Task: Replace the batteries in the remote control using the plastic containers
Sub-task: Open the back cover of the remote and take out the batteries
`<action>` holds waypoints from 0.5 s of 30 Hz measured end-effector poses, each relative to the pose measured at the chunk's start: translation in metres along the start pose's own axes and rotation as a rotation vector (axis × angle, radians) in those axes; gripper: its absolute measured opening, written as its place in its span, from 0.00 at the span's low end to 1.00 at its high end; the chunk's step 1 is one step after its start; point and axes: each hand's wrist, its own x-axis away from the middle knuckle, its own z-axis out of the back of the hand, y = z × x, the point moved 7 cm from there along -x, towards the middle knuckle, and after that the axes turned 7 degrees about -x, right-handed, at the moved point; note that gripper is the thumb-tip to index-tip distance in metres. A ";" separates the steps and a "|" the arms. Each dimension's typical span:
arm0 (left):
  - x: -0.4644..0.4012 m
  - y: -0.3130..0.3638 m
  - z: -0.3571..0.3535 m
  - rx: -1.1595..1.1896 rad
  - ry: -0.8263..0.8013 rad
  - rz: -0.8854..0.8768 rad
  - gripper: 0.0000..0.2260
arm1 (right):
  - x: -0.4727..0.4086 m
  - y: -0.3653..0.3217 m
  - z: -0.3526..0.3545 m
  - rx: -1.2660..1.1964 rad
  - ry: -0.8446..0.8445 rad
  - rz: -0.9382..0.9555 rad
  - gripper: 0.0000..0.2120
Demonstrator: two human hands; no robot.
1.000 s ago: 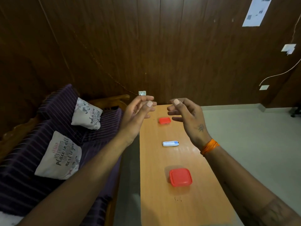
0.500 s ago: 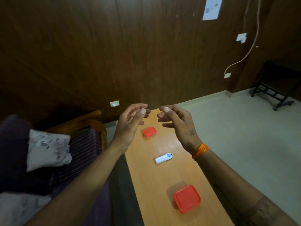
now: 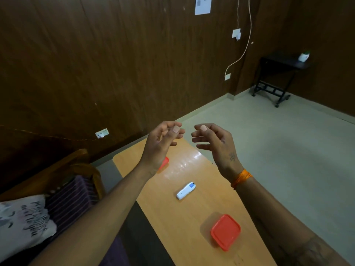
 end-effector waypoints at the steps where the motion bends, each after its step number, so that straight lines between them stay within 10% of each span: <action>1: -0.002 -0.002 -0.005 0.002 -0.011 0.000 0.12 | 0.000 0.001 0.005 0.006 0.015 0.000 0.19; 15: -0.061 -0.011 -0.067 0.075 -0.210 -0.085 0.17 | -0.019 0.012 0.064 0.085 0.219 0.026 0.21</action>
